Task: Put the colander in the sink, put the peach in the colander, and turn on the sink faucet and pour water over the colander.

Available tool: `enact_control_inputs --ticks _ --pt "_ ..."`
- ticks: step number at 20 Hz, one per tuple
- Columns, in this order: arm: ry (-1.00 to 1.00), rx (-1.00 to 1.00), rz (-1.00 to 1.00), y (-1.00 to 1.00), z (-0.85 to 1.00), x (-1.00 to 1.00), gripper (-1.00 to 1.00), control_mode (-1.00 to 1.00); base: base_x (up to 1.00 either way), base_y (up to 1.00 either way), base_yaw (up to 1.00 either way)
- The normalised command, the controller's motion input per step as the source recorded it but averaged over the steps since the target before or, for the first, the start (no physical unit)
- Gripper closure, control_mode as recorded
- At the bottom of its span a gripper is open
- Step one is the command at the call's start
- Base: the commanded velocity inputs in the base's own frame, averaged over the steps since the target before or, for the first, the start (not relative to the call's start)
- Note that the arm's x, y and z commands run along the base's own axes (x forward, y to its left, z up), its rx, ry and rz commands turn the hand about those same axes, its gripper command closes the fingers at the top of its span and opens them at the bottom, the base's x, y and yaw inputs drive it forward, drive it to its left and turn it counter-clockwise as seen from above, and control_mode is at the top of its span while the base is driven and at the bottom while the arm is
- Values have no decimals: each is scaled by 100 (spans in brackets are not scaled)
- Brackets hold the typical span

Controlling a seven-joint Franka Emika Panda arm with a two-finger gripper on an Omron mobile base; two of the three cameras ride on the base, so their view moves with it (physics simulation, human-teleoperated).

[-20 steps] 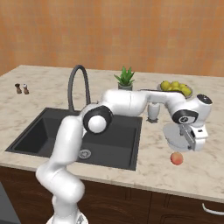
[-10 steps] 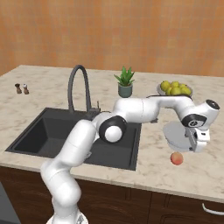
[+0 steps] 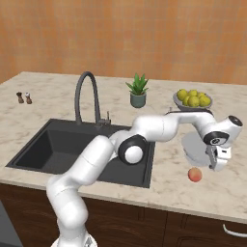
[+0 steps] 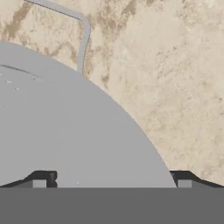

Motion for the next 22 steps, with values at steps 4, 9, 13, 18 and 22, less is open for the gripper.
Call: enact_control_inputs --ticks 4,9,13,18,22 --pt "0 -1 -3 4 -70 1 100 -100 0 0 0" --pt "-5 0 -9 29 -25 19 100 -100 0 0 0" --pt "-15 0 -10 31 0 46 100 -100 0 0 0" --pt "-11 0 -7 56 5 51 100 -100 0 0 0" --pt "-10 -4 4 75 66 20 100 -100 0 0 0"
